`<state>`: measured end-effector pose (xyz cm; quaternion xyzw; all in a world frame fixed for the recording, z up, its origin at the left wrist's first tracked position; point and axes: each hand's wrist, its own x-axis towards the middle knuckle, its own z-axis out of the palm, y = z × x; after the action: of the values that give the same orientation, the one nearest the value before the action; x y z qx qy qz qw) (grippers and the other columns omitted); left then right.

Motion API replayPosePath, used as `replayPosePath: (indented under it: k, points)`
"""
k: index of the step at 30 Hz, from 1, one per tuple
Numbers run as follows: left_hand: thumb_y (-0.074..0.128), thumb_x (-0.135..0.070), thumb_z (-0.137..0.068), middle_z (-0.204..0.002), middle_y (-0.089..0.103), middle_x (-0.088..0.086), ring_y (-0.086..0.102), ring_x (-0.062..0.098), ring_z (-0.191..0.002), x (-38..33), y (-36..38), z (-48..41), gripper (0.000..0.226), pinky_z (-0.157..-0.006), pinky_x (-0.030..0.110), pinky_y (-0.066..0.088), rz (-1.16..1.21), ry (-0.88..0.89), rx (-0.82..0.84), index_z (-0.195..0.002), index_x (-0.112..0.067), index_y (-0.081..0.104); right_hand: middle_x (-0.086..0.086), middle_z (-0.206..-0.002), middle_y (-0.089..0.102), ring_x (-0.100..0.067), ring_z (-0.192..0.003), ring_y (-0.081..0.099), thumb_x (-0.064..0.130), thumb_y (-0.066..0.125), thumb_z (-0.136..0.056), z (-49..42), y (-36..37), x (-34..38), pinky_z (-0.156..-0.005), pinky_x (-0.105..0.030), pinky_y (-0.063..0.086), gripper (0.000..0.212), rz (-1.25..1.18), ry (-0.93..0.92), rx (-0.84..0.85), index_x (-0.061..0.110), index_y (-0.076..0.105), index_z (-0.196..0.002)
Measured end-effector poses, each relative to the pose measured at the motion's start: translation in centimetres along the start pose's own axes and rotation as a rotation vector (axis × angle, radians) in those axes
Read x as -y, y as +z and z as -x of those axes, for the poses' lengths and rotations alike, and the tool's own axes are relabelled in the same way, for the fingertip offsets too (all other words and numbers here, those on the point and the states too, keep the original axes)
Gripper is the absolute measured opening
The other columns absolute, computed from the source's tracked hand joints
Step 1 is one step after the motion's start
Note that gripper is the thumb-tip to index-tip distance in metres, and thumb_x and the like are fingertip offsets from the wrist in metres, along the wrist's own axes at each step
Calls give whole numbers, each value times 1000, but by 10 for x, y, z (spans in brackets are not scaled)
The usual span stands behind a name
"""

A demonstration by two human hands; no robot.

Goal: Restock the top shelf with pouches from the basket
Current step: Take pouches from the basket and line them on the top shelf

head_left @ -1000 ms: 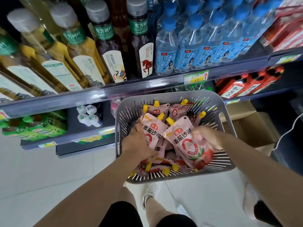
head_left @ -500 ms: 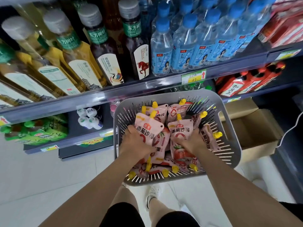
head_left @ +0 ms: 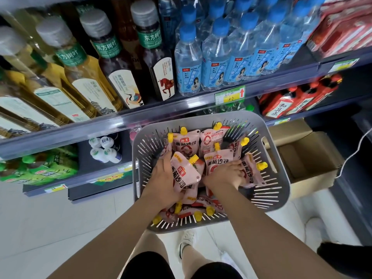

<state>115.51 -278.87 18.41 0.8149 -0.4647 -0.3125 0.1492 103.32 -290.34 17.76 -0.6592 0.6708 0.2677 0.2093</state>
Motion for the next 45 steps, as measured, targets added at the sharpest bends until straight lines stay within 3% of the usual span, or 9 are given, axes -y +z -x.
replayPosePath:
  k: [4,8,13,18,30,33,38,41,45]
  points:
    - [82,-34,-58,-129,33,5,41,24,-120,3,-6,3,108,-97,37,44,31,14,-64,-143,-25,16,-33,-153,6,-41,-137,30,61,65,-76,0,9,1,-104,-52,38,127,34,10,-24,-17,-12,-141]
    - [81,-30,-58,-122,33,2,45,23,-111,4,-13,-2,105,-90,36,46,76,-6,-2,-139,-34,15,-24,-153,18,-34,-138,31,61,68,-72,-3,14,-1,-104,-49,36,126,-102,48,-55,-10,-5,-145]
    - [79,-43,-51,-144,18,-2,22,25,-134,8,-1,-5,113,-109,47,31,76,4,98,-137,-41,6,-19,-147,28,-34,-136,29,52,83,-58,-13,11,-19,-110,-48,32,126,-363,-7,-17,-2,9,-144]
    - [80,-43,-52,-141,17,-3,19,22,-134,10,-5,-7,111,-111,46,28,98,-1,161,-137,-33,10,-19,-146,28,-35,-135,29,46,81,-64,-9,5,-23,-108,-46,32,113,-429,-75,20,1,13,-143]
    - [72,-54,-42,-107,37,-3,43,15,-101,-1,-17,-7,84,-83,32,42,158,56,114,-107,-27,26,-13,-145,35,-38,-122,47,53,72,-59,13,-31,-30,-93,-50,48,105,-530,-258,-20,37,13,-144]
    - [74,-44,-48,-101,40,-8,47,12,-90,-7,-23,6,75,-72,23,40,320,130,17,-106,-29,30,-10,-136,47,-33,-116,52,44,72,-65,23,-44,-39,-87,-39,48,97,-576,-300,-56,39,17,-144]
    - [80,-14,-60,-93,44,-6,50,4,-82,-25,-40,23,65,-68,17,43,583,199,-207,-102,-33,35,-8,-123,43,-29,-108,55,54,72,-63,46,-66,-46,-93,-43,49,92,-593,-361,-176,43,22,-139]
    - [83,-15,-59,-90,43,-5,49,-1,-79,-35,-63,35,65,-65,12,40,553,251,-271,-101,-27,35,-8,-126,38,-31,-113,52,62,68,-59,70,-80,-43,-93,-47,49,95,-619,-408,-312,47,17,-138]
    - [83,-30,-56,-98,45,-9,51,5,-88,-36,-106,61,70,-69,22,45,538,308,-481,-104,-34,32,-9,-131,31,-34,-121,41,37,79,-60,110,-106,-29,-99,-52,42,104,-615,-520,-557,41,15,-142]
